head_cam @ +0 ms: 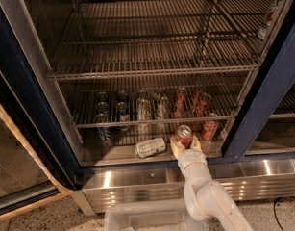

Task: Pick coke can from bottom shelf of fridge

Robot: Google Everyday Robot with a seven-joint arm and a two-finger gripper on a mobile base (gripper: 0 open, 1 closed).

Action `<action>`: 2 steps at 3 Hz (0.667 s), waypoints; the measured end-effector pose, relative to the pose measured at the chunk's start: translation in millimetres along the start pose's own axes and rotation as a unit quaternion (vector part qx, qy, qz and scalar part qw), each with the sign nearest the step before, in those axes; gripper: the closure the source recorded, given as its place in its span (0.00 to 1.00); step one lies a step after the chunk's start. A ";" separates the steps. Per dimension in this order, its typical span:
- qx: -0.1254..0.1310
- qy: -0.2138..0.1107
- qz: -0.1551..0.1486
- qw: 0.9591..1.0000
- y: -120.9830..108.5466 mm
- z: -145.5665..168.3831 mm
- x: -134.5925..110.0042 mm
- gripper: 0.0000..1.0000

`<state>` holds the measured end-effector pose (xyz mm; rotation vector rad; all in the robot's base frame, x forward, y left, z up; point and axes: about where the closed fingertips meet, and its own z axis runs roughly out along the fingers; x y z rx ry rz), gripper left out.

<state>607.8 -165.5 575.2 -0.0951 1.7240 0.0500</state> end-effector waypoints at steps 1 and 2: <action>0.000 0.000 0.000 1.000 0.0 -0.1 0.0 1.00; -0.004 0.000 -0.010 1.000 4.7 -13.3 0.9 1.00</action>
Offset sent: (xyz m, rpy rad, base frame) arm -0.0329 0.0079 0.0025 -0.0435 -0.0023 0.0238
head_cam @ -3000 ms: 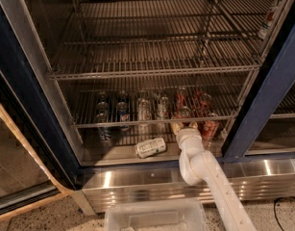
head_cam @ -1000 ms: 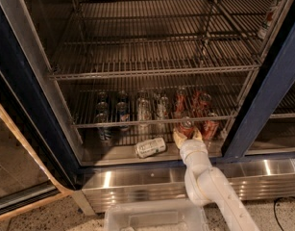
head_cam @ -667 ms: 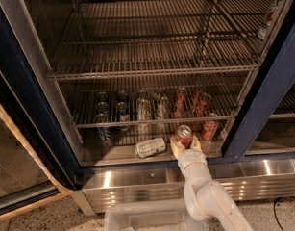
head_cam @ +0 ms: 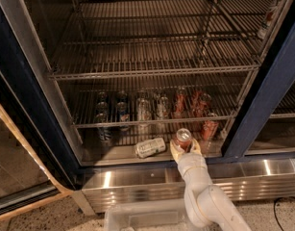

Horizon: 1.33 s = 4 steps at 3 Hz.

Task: Pick coke can from bottom shelf of fridge

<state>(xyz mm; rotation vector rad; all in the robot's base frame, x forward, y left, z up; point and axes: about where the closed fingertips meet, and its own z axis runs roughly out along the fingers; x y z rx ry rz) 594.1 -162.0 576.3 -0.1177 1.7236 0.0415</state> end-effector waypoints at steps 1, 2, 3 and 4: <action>-0.002 0.002 -0.021 1.000 3.4 -26.4 -5.8 1.00; -0.006 -0.008 -0.032 0.999 4.0 -50.0 -20.5 1.00; -0.018 -0.021 -0.036 0.999 5.5 -66.4 -37.6 1.00; -0.045 -0.030 -0.016 0.998 -2.4 -78.7 -52.6 1.00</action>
Offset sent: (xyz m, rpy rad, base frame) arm -0.0731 -0.0015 0.0495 -0.0814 -0.0477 0.0359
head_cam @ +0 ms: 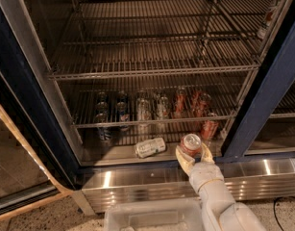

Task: Pick coke can from bottom shelf of fridge

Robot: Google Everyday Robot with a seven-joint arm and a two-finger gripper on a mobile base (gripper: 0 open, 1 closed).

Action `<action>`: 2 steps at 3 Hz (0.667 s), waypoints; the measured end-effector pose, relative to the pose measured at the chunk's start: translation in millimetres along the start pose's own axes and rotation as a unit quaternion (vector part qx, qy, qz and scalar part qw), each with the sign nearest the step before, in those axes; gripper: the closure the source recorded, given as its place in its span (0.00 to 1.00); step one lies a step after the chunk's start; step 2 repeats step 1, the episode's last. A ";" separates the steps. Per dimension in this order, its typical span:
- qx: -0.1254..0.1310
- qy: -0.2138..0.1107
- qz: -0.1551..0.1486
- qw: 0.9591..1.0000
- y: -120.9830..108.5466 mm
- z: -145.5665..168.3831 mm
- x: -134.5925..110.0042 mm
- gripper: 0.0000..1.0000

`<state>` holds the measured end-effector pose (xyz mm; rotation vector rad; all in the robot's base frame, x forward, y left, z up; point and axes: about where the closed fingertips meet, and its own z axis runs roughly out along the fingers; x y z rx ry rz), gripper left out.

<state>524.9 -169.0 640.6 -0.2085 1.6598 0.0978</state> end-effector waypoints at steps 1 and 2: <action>-0.019 -0.007 0.011 1.000 10.1 0.1 -5.2 1.00; -0.019 -0.007 0.011 1.000 10.1 0.1 -5.2 1.00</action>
Offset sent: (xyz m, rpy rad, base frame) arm 0.0000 0.0000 0.0000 0.0000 0.0000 0.0000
